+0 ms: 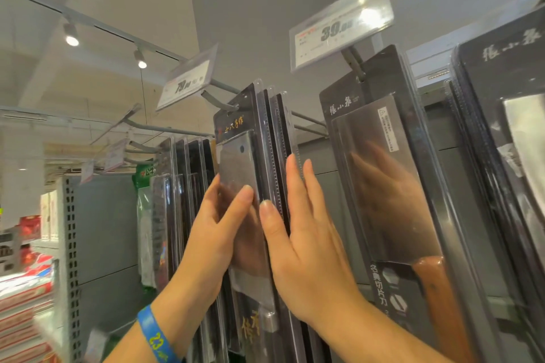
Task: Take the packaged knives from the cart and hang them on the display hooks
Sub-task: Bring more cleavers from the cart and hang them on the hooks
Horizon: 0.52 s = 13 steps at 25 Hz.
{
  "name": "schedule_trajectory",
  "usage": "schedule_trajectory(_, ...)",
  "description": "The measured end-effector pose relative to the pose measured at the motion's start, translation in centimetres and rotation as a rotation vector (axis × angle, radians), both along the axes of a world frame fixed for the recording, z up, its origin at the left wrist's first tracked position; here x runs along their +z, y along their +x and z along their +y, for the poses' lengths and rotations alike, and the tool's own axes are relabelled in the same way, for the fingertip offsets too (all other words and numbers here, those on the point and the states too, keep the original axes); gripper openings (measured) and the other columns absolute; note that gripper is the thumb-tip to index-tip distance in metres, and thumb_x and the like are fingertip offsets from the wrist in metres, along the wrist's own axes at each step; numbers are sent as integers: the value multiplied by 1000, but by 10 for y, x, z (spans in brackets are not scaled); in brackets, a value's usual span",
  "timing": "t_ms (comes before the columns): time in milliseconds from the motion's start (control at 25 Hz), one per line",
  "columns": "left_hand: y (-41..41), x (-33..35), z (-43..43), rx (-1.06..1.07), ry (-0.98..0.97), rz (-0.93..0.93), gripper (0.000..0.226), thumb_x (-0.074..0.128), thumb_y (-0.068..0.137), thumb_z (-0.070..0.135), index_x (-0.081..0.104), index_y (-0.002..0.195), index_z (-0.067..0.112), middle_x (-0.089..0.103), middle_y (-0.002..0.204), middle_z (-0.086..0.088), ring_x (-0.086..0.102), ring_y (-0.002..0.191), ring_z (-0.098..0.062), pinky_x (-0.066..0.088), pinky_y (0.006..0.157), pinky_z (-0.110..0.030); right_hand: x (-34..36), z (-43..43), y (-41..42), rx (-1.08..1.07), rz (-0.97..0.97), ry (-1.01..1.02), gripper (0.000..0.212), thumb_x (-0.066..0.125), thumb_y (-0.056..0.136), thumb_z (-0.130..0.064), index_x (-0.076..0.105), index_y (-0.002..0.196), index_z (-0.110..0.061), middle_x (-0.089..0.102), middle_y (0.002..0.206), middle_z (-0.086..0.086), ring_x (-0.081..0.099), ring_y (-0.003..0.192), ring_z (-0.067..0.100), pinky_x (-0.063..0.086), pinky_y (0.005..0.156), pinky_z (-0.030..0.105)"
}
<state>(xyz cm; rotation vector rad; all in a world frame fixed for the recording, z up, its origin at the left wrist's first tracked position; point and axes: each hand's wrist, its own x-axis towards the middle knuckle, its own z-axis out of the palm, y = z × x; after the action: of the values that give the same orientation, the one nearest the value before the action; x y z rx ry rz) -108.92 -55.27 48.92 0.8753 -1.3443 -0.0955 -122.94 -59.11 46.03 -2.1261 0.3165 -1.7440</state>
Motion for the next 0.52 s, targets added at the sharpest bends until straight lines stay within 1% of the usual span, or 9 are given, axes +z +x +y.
schedule_trajectory(120,-3,0,2,3,43,12,68,72,71,57,56,126,21,70,97,9,66,90,-8,50,84,-32,0,-1,-1,16,14,8,63,21,97,-72,-22,143,-69,-30,158,-36,-6,154,0,13,114,29)
schedule_trajectory(200,-7,1,7,17,76,19,65,70,76,56,54,132,28,70,107,3,67,96,-12,53,83,-33,0,1,-4,26,53,27,65,20,95,-73,-25,141,-69,-33,157,-35,-7,154,1,12,115,31)
schedule_trajectory(280,-10,-1,11,50,90,51,74,68,80,53,44,143,25,64,123,-11,65,109,-20,51,94,-45,-3,1,-7,19,83,48,66,20,95,-72,-27,141,-68,-35,157,-34,-10,152,-2,9,117,32)
schedule_trajectory(320,-11,-3,13,65,96,71,77,69,81,54,40,146,23,56,132,-17,62,117,-27,46,100,-51,-7,3,-9,-6,75,44,67,20,95,-71,-24,145,-65,-32,159,-32,-10,151,-4,7,117,29)
schedule_trajectory(360,-10,-6,13,84,103,84,80,70,83,55,37,148,21,47,140,-21,55,124,-35,41,105,-56,-12,6,-11,-53,34,22,67,22,97,-69,-15,152,-59,-23,163,-29,-7,152,-3,6,116,23)
schedule_trajectory(400,-9,-11,15,106,111,89,82,70,84,56,35,148,18,40,144,-24,45,130,-41,37,108,-58,-18,10,-12,-110,-45,-6,67,26,99,-64,0,159,-49,-7,167,-23,2,152,-1,7,115,19)
schedule_trajectory(440,-9,-17,15,129,128,94,84,68,85,57,34,148,16,35,145,-26,37,132,-45,34,109,-60,-25,14,-15,-168,-141,-18,66,36,100,-57,18,161,-38,14,164,-18,16,148,1,14,113,16)
schedule_trajectory(480,-9,-25,16,151,156,98,86,67,84,60,33,148,14,32,145,-29,33,133,-48,32,109,-63,-35,17,-17,-197,-230,-5,62,46,99,-50,35,156,-29,32,154,-15,30,140,3,22,110,15)
schedule_trajectory(520,-9,-34,17,170,186,104,87,65,83,63,33,147,13,32,145,-30,32,132,-51,31,109,-65,-45,20,-18,-193,-287,25,56,53,97,-43,45,150,-25,42,142,-16,40,130,5,30,106,18)
